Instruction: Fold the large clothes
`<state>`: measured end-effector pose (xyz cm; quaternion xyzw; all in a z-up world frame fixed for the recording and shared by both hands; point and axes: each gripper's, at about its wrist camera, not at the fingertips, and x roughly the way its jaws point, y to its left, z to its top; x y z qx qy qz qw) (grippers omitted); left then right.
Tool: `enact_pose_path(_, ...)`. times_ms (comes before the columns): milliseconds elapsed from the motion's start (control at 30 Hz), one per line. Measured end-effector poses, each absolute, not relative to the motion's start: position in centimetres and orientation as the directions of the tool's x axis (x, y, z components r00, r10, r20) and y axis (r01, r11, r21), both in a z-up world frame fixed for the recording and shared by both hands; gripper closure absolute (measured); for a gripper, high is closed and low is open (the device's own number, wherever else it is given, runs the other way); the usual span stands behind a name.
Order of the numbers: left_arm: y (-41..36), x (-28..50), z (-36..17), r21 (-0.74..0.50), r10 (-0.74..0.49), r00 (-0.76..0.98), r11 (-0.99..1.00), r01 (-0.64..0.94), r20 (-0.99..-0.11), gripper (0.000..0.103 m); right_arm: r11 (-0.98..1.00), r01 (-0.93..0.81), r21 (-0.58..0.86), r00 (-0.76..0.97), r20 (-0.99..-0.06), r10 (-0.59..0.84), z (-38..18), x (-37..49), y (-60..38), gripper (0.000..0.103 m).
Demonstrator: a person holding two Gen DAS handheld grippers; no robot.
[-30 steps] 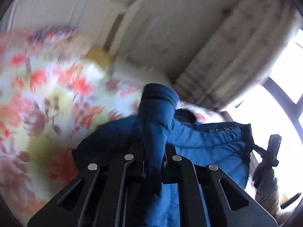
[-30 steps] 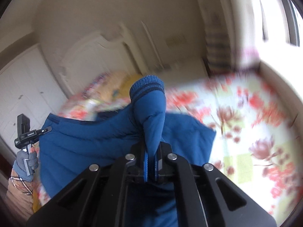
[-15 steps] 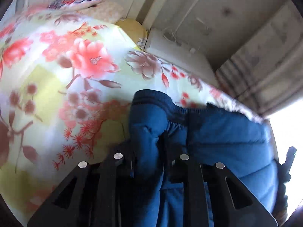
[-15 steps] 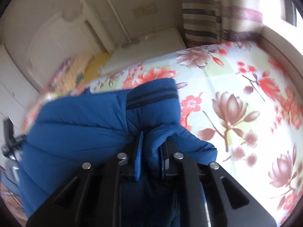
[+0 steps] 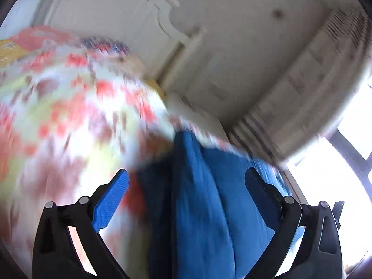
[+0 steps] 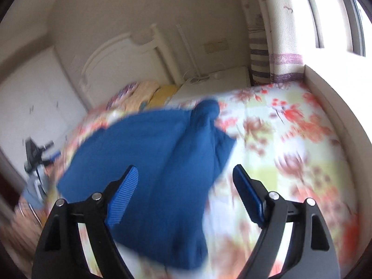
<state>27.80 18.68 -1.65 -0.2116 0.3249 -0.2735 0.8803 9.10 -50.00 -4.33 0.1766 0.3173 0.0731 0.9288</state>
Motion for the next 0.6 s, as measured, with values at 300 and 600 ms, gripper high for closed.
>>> enact_pose_path(300,15.3,23.0,-7.2,-0.523,-0.663,0.455,0.749,0.408,-0.594,0.006,0.928,-0.070,0.367,0.710,-0.635,0.305,-9.1,5.4,-46.4,0.021)
enact_pose_path(600,13.1,24.2,-7.4,-0.525,-0.625,0.491,0.779,0.343,-0.606,0.056,0.956,-0.080,0.283,0.751,-0.613,0.244,-8.5,5.3,-43.7,0.085)
